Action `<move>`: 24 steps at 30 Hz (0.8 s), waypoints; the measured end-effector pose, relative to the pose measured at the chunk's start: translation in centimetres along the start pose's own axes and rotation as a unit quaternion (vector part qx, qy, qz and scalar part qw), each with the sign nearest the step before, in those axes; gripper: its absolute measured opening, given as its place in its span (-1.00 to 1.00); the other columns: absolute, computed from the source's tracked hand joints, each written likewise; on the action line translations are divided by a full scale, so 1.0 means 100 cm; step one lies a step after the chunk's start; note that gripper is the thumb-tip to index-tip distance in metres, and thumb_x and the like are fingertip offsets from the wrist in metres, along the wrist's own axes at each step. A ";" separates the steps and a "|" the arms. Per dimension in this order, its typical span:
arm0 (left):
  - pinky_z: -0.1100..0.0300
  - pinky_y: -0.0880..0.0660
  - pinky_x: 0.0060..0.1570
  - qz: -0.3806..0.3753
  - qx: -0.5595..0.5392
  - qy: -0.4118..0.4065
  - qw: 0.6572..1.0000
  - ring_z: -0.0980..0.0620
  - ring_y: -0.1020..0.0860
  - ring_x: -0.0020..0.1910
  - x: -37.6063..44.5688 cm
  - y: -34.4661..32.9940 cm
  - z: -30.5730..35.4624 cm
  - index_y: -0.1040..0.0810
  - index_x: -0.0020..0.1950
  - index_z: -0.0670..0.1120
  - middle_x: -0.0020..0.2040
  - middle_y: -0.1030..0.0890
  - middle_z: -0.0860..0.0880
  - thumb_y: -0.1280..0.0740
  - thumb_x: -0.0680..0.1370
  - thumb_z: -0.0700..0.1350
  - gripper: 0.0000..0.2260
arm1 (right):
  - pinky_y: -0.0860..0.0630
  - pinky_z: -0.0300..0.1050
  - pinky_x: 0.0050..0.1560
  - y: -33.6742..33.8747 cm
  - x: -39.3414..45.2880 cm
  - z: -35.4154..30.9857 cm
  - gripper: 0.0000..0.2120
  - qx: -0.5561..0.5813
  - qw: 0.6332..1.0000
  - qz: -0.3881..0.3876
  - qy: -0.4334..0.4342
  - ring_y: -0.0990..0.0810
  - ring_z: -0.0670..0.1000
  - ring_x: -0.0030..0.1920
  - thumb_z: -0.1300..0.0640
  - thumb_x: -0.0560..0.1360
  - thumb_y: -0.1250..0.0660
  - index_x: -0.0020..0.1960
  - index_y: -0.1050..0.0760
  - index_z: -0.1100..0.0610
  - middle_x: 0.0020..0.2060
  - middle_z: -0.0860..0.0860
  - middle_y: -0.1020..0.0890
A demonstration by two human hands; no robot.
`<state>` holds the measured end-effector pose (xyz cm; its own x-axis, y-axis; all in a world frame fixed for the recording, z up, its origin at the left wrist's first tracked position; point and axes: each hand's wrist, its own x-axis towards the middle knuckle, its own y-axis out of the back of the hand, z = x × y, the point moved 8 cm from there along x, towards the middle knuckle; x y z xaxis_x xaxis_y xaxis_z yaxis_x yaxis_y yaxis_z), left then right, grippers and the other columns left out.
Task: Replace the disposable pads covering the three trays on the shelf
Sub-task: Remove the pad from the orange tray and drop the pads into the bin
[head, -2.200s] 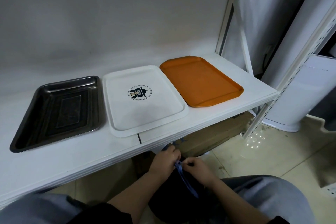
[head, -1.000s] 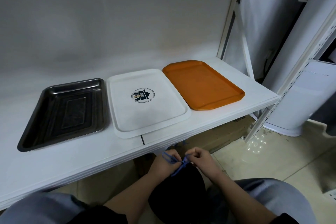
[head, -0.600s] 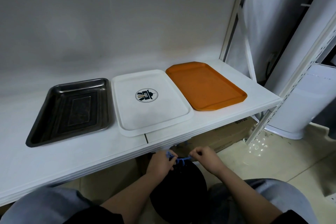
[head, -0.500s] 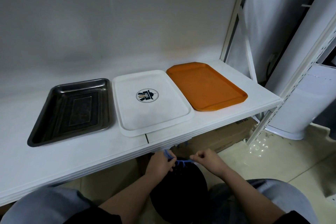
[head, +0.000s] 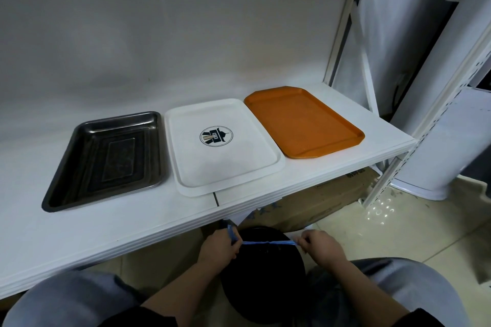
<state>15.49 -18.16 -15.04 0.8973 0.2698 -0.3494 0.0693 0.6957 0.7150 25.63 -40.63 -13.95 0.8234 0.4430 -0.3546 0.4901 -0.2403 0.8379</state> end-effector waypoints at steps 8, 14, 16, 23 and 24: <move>0.11 -0.58 -0.10 0.001 0.048 -0.007 0.999 0.06 -0.63 -0.19 -0.002 -0.003 -0.001 -0.43 -0.20 0.07 -0.18 -0.64 0.02 -0.23 0.57 -0.09 -0.85 | -0.34 -0.10 -0.30 -0.001 -0.002 0.004 -0.61 -0.008 0.999 0.031 -0.027 -0.58 0.11 -0.23 -0.04 0.58 -0.21 -0.40 -0.31 0.02 -0.35 0.04 -0.52; 0.27 -0.55 -0.23 0.000 -0.114 -0.023 0.993 0.16 -0.61 -0.32 0.002 0.002 0.012 -0.53 -0.18 0.03 -0.26 -0.64 0.07 -0.29 0.58 -0.11 -0.85 | -0.38 -0.19 -0.32 0.013 -0.001 0.007 -0.78 0.225 0.970 0.061 -0.067 -0.50 -0.03 -0.40 0.10 0.56 -0.29 -0.22 -0.42 0.18 -0.47 0.02 -0.54; 0.33 -0.52 -0.28 0.022 -0.160 -0.042 0.986 0.14 -0.61 -0.31 0.000 0.008 0.021 -0.57 -0.17 0.04 -0.25 -0.66 0.05 -0.31 0.58 -0.12 -0.85 | -0.40 -0.36 -0.35 0.022 -0.001 0.006 -0.91 0.283 0.954 0.075 -0.061 -0.53 -0.11 -0.43 0.22 0.52 -0.32 -0.14 -0.45 0.18 -0.55 -0.02 -0.56; 0.32 -0.55 -0.25 0.032 -0.201 -0.079 0.976 0.12 -0.61 -0.29 -0.007 0.018 0.050 -0.57 -0.09 -0.09 -0.26 -0.64 0.02 -0.31 0.58 -0.15 -0.91 | -0.42 -0.42 -0.21 0.042 0.003 -0.011 -0.82 0.270 0.959 0.090 0.013 -0.58 -0.09 -0.19 0.29 0.55 -0.24 -0.09 -0.60 0.13 -0.31 -0.14 -0.63; 0.32 -0.54 -0.24 0.028 -0.185 -0.082 0.979 0.14 -0.60 -0.30 -0.007 0.019 0.051 -0.56 -0.09 -0.10 -0.26 -0.63 0.02 -0.31 0.58 -0.15 -0.92 | -0.43 -0.36 -0.15 0.042 0.004 -0.009 -0.84 0.270 0.959 0.087 0.011 -0.58 -0.07 -0.11 0.27 0.55 -0.26 -0.09 -0.59 0.11 -0.21 -0.10 -0.64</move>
<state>17.20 -20.37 -10.34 0.9554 0.2243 -0.1919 -0.1171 0.8847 0.4512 27.70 -40.70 -10.22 0.9029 0.3719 -0.2157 0.4274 -0.7215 0.5447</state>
